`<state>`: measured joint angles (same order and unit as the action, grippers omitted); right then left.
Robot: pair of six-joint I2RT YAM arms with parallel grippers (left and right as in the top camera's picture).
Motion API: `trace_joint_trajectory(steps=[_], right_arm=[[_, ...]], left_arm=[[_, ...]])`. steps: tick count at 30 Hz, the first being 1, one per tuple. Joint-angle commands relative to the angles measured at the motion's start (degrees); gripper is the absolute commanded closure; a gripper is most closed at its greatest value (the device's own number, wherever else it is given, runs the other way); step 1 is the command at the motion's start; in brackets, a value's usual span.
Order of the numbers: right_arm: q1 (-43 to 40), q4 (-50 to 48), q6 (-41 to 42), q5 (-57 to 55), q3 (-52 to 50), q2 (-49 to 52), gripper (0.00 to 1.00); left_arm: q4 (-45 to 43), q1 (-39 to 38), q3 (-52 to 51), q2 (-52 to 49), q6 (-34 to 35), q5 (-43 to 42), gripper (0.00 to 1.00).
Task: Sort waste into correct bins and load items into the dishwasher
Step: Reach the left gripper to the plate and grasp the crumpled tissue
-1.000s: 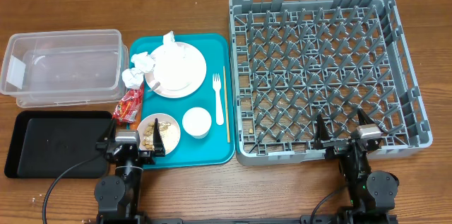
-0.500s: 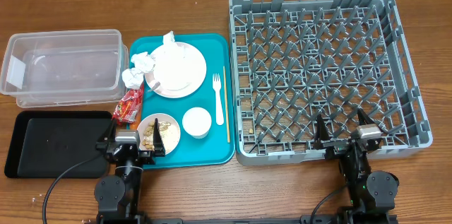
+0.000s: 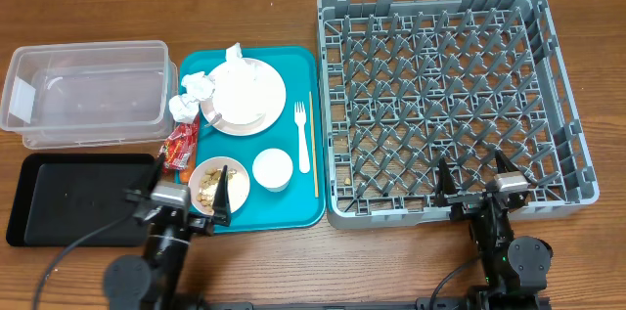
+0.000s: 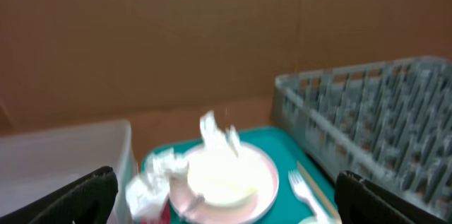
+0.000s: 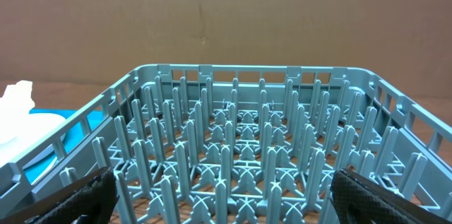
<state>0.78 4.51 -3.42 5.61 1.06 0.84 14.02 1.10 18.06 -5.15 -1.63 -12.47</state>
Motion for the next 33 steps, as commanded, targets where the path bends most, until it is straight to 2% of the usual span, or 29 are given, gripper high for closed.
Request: trace_joint_trajectory(steps=[1, 6, 13, 16, 27, 33], right_arm=[[-0.2, -0.2, 0.2, -0.2, -0.6, -0.7, 0.0], [-0.2, -0.2, 0.2, -0.2, -0.6, -0.7, 0.0], [-0.2, -0.2, 0.2, -0.2, -0.6, -0.7, 0.0], [-0.2, -0.2, 0.2, -0.2, -0.6, -0.7, 0.0], [-0.2, -0.2, 0.2, -0.2, -0.6, -0.7, 0.0], [-0.2, -0.2, 0.2, -0.2, -0.6, -0.7, 0.0]], left_arm=[[4.1, -0.4, 11.4, -7.9, 0.4, -1.6, 0.0], [15.8, -0.4, 28.7, -24.9, 0.4, -5.4, 0.0], [43.5, -0.4, 59.3, -52.2, 0.5, -11.9, 0.0], [47.6, -0.4, 66.5, -60.0, 0.5, -14.1, 0.0], [53.5, -0.4, 68.7, -76.2, 0.6, -13.3, 0.0], [53.5, -0.4, 68.7, -81.4, 4.6, 0.2, 0.04]])
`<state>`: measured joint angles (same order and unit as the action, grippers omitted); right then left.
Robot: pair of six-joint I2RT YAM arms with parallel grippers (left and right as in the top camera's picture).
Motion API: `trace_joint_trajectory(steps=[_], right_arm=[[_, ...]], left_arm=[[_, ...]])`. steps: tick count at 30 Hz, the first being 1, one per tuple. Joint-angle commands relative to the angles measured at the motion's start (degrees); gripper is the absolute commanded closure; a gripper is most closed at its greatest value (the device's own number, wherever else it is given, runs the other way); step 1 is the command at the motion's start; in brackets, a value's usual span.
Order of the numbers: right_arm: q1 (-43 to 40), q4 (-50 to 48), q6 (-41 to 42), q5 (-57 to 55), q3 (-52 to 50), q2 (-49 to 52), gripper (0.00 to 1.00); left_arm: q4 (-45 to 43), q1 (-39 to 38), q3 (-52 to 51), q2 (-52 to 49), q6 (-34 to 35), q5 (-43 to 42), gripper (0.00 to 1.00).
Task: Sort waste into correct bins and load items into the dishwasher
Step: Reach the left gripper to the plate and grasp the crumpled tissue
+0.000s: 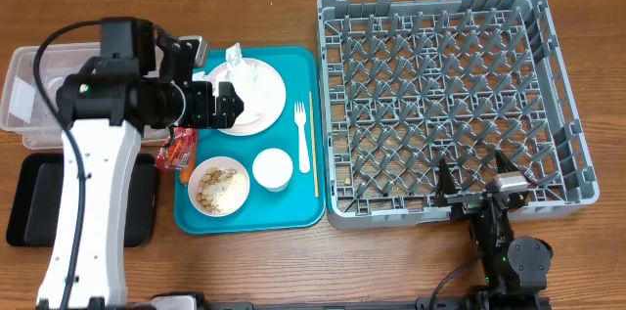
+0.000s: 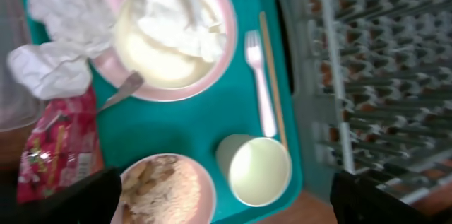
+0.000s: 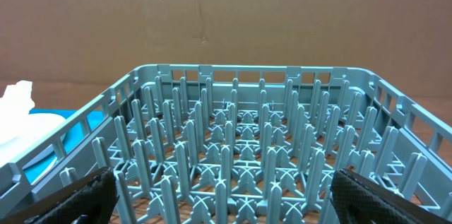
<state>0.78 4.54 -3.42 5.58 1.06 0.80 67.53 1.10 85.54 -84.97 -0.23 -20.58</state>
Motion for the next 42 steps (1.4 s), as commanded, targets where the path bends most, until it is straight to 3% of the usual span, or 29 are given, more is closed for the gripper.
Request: trace_joint_trajectory(steps=[1, 5, 11, 20, 42], right_arm=[[-0.2, -0.3, 0.2, -0.2, -0.6, -0.6, 0.0], [-0.2, -0.3, 0.2, -0.2, -0.6, -0.6, 0.0], [-0.2, -0.3, 0.2, -0.2, -0.6, -0.6, 0.0], [-0.2, -0.3, 0.2, -0.2, -0.6, -0.6, 0.0], [-0.2, -0.3, 0.2, -0.2, -0.6, -0.6, 0.0]], left_arm=[[0.0, -0.4, 1.2, -2.2, 4.0, 10.7, 0.04], [-0.2, -0.4, 1.2, -5.4, 5.2, 17.2, 0.05], [-4.0, -0.4, 1.2, -12.1, 5.4, 17.8, 0.0], [-15.8, -0.5, 1.2, -21.0, 5.4, 18.3, 0.02], [-21.1, -0.5, 1.2, -24.4, 3.4, 20.2, 0.06]])
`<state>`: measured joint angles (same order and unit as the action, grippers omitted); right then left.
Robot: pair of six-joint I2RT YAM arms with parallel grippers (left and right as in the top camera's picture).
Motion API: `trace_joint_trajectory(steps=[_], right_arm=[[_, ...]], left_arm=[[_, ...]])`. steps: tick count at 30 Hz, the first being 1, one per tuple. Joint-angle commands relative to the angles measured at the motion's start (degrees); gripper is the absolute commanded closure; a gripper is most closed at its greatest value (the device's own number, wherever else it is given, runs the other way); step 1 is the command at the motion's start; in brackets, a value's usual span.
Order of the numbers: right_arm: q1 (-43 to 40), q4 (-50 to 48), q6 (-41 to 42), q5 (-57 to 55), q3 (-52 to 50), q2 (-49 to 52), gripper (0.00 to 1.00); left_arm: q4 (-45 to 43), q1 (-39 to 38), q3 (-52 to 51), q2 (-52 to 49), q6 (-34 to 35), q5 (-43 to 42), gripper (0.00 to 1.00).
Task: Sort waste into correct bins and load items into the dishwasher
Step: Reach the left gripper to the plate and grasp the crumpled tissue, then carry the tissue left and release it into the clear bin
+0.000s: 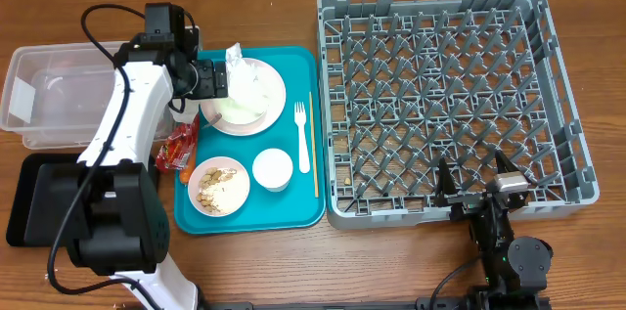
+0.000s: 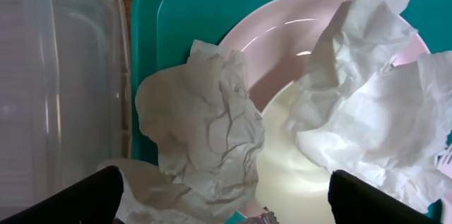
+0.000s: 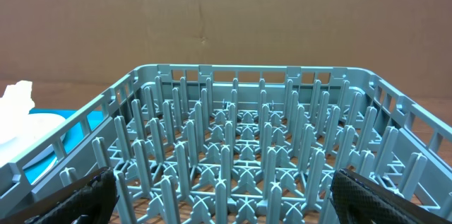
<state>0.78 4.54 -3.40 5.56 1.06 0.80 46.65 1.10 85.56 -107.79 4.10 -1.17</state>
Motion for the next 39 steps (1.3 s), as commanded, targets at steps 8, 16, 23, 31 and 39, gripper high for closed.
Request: trace_joint_trajectory(steps=[8, 16, 23, 31, 39], right_arm=[[-0.2, -0.2, 0.2, -0.2, -0.6, -0.6, 0.0], [-0.2, -0.3, 0.2, -0.2, -0.6, -0.6, 0.0], [-0.2, -0.3, 0.2, -0.2, -0.6, -0.6, 0.0], [-0.2, -0.2, 0.2, -0.2, -0.6, -0.6, 0.0], [-0.2, -0.3, 0.2, -0.2, -0.6, -0.6, 0.0]], left_arm=[[-0.9, -0.7, 0.9, -2.8, -0.9, 1.2, 0.11], [-1.7, -0.8, 0.9, -2.8, -0.9, 1.4, 0.33], [-2.2, -0.8, 0.9, -4.3, -0.9, 1.8, 0.3], [-2.6, -0.8, 0.9, -6.1, -1.2, 1.8, 0.61], [-2.4, -0.7, 2.9, -5.6, -1.1, 2.7, 0.96]])
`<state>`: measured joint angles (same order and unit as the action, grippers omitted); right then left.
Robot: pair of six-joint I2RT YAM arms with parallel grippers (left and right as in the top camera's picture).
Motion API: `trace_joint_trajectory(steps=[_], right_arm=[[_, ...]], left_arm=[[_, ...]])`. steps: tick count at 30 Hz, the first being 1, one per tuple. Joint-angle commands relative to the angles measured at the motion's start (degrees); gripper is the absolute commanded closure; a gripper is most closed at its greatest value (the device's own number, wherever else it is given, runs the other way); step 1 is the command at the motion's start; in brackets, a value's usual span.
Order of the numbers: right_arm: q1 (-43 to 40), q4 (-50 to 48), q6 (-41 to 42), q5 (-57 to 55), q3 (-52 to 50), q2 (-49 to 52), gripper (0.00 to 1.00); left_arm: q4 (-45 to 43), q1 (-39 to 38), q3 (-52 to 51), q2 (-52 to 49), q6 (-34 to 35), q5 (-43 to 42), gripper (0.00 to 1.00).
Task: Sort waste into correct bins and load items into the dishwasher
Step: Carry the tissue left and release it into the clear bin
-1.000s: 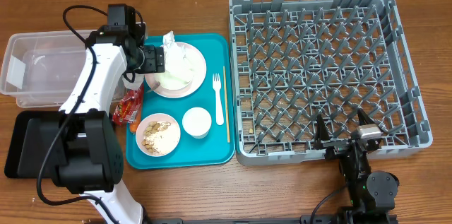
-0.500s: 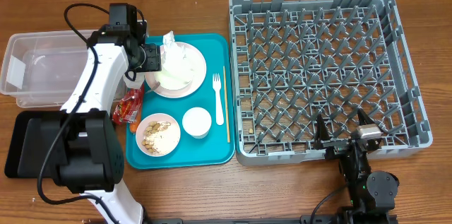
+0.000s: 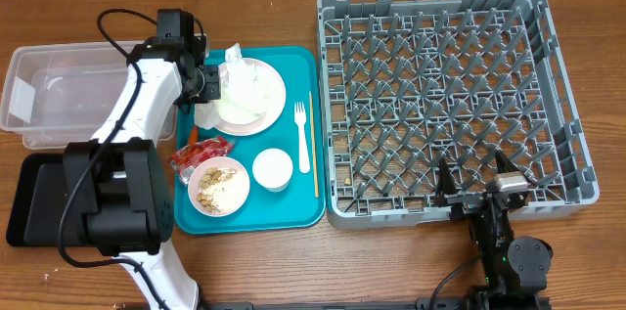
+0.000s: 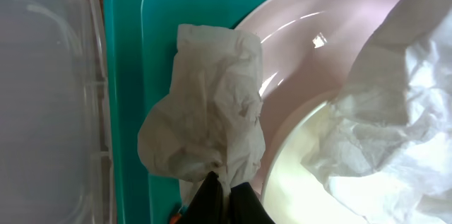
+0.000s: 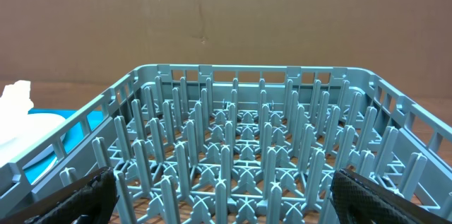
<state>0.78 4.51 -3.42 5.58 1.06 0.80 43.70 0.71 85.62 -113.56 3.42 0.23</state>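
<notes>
A teal tray carries a pink plate with a white tissue on it. It also carries a bowl of food scraps, a white cup, a fork, a chopstick and a red wrapper. My left gripper is at the tray's far left corner, shut on a crumpled napkin beside the plate. My right gripper rests open at the near edge of the grey dish rack.
A clear plastic bin stands left of the tray, right next to the left gripper. A black tray lies in front of it. The table is brown wood, with a cardboard wall behind the rack.
My left gripper was open above the crumpled napkins at the plate's left edge. Now it sits lower and is shut on one napkin. The right arm has not moved.
Both arms first rested at the table's near edge. The left arm was then raised over the tray, open, looking down at plate, bowl and cup. It then hovered open above the crumpled napkins, and now it grips one. The right arm stayed parked throughout.
</notes>
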Motion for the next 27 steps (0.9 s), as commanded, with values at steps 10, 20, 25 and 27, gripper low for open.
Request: trace_joint_trajectory(steps=[10, 20, 25, 27], right_arm=[[-0.2, -0.2, 0.2, -0.2, -0.6, -0.6, 0.0], [-0.2, -0.2, 0.2, -0.2, -0.6, -0.6, 0.0], [-0.2, -0.2, 0.2, -0.2, -0.6, -0.6, 0.0], [-0.2, -0.2, 0.2, -0.2, -0.6, -0.6, 0.0]], left_arm=[[13.3, -0.4, 18.2, 0.7, -0.4, 1.3, 0.96], [21.0, 4.7, 30.4, 0.8, 8.0, 2.6, 0.96], [17.6, 12.5, 30.4, 0.6, 12.5, 5.1, 0.96], [16.5, 15.6, 30.4, 0.6, 13.4, 5.1, 0.96]])
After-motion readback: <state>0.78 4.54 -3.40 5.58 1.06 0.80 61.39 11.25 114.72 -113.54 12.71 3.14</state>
